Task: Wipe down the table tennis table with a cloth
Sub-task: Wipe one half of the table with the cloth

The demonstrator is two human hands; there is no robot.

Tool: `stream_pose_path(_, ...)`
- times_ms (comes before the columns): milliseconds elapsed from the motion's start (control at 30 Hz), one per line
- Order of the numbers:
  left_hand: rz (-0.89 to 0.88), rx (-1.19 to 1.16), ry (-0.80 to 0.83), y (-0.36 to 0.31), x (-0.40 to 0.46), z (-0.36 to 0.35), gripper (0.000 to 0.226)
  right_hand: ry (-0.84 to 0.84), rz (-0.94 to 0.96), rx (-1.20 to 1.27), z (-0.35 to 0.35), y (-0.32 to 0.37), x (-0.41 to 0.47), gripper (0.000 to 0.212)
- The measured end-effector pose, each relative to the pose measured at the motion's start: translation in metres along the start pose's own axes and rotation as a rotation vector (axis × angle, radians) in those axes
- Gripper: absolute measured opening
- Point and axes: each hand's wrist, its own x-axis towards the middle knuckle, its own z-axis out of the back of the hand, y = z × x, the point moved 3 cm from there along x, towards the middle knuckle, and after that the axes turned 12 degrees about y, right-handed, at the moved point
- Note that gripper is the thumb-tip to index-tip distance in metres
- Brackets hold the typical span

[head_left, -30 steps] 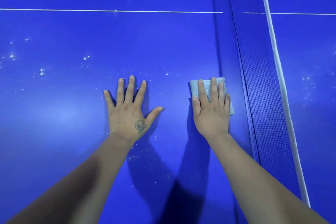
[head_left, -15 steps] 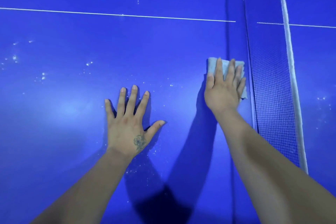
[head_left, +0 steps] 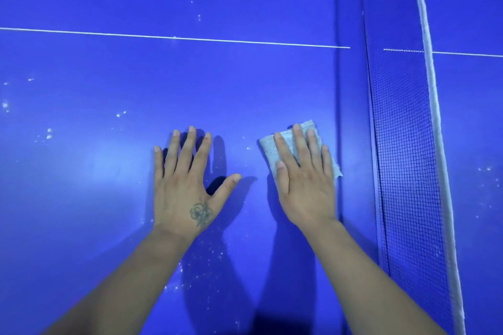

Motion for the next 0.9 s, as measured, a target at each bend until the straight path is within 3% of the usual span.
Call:
stream_pose_path(267, -0.033, -0.110, -0.022, -0.017, 0.028, 0.005, 0.100, 0.002, -0.281, 0.150, 0.052, -0.046, 0.120, 0.060)
stream_pose_path(467, -0.029, -0.160, -0.066, -0.023, 0.040, 0.004, 0.095, 0.086, -0.126, 0.092, 0.068, 0.007, 0.184, 0.059)
stream_pose_path(633, -0.075, -0.247, -0.121, -0.034, 0.066, 0.011, 0.076, 0.186, 0.099, 0.065, 0.068, 0.039, 0.169, 0.058)
stream_pose_path(700, -0.121, -0.298, -0.140, -0.043, 0.078, 0.015, 0.070, 0.106, 0.141, 0.060, 0.071, 0.036, 0.150, 0.056)
stream_pose_path(800, -0.186, -0.321, -0.165, -0.061, 0.096, 0.018, 0.063, -0.136, 0.054, 0.094, 0.075, 0.008, 0.117, 0.055)
stream_pose_path(900, -0.251, -0.303, -0.153, -0.084, 0.117, 0.015, 0.059, -0.191, -0.070, 0.115, 0.062, -0.035, 0.090, 0.056)
